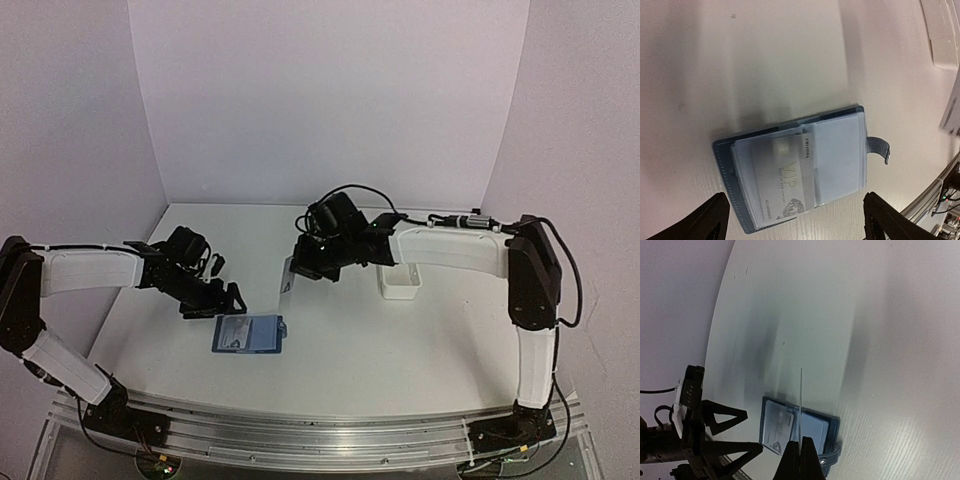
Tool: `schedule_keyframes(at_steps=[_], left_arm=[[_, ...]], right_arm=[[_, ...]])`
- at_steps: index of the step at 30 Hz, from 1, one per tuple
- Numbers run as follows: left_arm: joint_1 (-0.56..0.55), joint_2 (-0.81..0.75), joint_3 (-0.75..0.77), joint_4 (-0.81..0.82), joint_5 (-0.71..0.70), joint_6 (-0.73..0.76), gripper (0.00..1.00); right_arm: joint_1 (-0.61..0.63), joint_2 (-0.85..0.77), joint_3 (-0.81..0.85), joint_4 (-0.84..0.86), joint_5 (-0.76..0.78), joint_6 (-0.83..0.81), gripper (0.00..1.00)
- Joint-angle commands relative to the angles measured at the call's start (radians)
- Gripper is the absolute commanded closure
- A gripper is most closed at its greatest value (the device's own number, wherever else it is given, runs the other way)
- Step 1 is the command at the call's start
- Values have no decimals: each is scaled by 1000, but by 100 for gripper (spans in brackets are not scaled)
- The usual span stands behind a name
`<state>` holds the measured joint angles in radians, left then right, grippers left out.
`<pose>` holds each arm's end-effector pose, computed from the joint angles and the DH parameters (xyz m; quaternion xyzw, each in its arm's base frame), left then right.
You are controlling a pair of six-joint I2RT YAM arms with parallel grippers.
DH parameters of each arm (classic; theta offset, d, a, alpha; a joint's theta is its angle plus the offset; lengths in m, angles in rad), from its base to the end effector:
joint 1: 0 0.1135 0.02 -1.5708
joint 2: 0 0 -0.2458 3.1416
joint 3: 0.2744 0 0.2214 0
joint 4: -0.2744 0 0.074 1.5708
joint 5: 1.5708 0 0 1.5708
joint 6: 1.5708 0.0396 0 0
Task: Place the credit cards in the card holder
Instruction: Insert the credit card into the card holder.
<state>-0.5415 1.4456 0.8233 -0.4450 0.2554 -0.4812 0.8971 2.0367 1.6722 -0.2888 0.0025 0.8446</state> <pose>0.2105 -0.1383 0.1835 0.0607 0.9592 -0.2285 0.1551 0.2753 0.3447 0.2441 -0.0230 0.8963 0.3380 0.2861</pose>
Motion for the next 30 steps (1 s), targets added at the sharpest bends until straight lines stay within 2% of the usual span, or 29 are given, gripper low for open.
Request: schedule_keyframes(at_steps=[1,4,8,13,19,24,30], left_arm=[[89,-59,-18,-67,-29,-49,12],[95,-51,-69,-55,-48,-73,28],[95,12,-82,-24,-34,-70,36],[97,84,-107,11,-67,-48,52],[98,126,-175,129,2,-4,56],[97,180,-194,197,61,13,66],[98,176,-199,217,115,9,77]], right_arm=[[45,79,16,129,-128,181,100],[80,147,57,123,-145,203,100],[105,197,54,119,-147,210,100],[107,248,62,117,-152,199,100],[120,338,157,117,-217,175,100],[131,362,203,114,-209,169,100],[158,412,316,73,-185,170,100]])
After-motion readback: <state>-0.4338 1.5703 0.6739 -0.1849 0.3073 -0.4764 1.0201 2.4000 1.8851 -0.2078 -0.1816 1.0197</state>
